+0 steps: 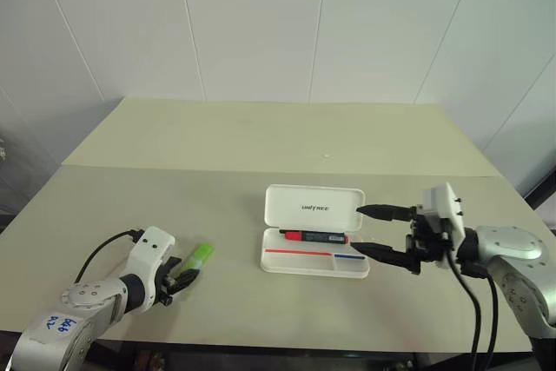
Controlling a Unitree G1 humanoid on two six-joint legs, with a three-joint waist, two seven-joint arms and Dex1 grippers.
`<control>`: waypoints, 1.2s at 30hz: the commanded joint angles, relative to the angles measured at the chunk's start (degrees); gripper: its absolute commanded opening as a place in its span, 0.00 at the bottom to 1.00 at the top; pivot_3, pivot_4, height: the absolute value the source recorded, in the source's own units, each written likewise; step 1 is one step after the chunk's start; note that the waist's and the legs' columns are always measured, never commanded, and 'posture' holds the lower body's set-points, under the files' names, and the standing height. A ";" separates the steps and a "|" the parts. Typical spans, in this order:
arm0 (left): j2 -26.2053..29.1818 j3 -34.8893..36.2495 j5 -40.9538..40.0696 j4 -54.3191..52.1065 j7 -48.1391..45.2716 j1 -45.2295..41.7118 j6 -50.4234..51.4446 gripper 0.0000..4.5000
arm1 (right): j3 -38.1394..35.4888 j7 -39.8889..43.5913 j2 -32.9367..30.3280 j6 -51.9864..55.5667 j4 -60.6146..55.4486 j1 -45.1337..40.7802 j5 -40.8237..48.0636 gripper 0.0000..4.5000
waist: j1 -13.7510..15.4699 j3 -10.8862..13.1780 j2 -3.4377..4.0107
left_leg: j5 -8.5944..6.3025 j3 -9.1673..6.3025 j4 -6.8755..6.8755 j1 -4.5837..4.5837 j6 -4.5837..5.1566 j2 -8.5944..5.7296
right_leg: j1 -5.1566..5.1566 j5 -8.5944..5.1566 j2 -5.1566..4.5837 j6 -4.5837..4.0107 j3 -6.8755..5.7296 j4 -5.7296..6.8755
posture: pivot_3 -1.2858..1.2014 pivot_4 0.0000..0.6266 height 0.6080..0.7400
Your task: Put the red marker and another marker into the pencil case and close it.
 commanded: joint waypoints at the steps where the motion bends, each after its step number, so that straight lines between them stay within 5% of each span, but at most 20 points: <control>1: -0.11 -2.63 -0.51 0.19 -1.01 -0.53 1.33 0.29 | -3.91 2.77 -1.60 -1.74 -0.79 2.30 2.08 1.00 | 0.14 0.00 0.01 | 0.00 0.00 -0.01 0.00 0.00 0.00 | 0.01 0.00 0.00 0.00 0.00 -0.02 | 0.52 0.24 1.00; 2: -0.17 -2.87 -0.45 0.40 -1.00 -0.87 1.49 0.24 | -4.59 3.33 -1.79 -1.94 -0.71 2.92 2.32 1.00 | 0.17 -0.01 0.02 | 0.00 0.00 -0.01 0.00 0.00 0.00 | 0.02 0.00 0.00 0.00 0.00 -0.03 | 0.52 0.24 1.00; 15: 2.73 -3.17 -0.44 3.92 -5.51 -7.93 -2.22 0.24 | -12.08 10.65 -5.15 -4.63 4.05 7.70 3.73 1.00 | 0.86 -0.02 0.04 | 0.03 0.02 0.05 0.24 0.08 0.00 | 0.54 -0.34 -0.01 -0.66 0.00 -0.49 | 0.52 0.24 1.00; 25: 7.41 -3.54 -4.65 6.31 -19.93 -17.81 -10.02 0.24 | -15.41 15.31 -4.93 -7.38 9.47 8.46 6.17 1.00 | 0.12 0.00 0.02 | 0.00 0.05 -0.12 0.30 0.05 0.07 | 0.52 -0.24 0.06 -0.51 -0.01 -0.51 | 0.52 0.24 1.00; 36: 5.89 -13.61 -5.42 10.20 -36.86 -27.74 -22.89 0.24 | -17.91 15.47 -4.69 -7.77 8.50 13.12 8.07 1.00 | -0.60 0.01 0.02 | -0.01 0.06 -0.10 0.30 0.07 0.05 | 0.54 -0.22 0.05 -0.45 0.00 -0.51 | 0.52 0.24 1.00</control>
